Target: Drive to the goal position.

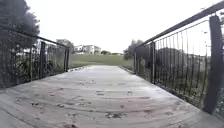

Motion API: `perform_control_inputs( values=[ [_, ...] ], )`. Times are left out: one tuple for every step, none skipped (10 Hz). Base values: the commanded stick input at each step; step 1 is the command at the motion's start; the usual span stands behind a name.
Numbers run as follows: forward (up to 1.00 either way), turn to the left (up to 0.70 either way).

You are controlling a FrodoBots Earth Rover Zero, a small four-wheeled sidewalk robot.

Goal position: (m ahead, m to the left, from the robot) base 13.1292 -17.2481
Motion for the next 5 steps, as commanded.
perform_control_inputs(
  values=[
    [0.09, 0.0],
    [0.09, 0.0],
    [0.09, 0.0],
    [0.09, 0.0],
    [0.09, 0.0]
  ],
)
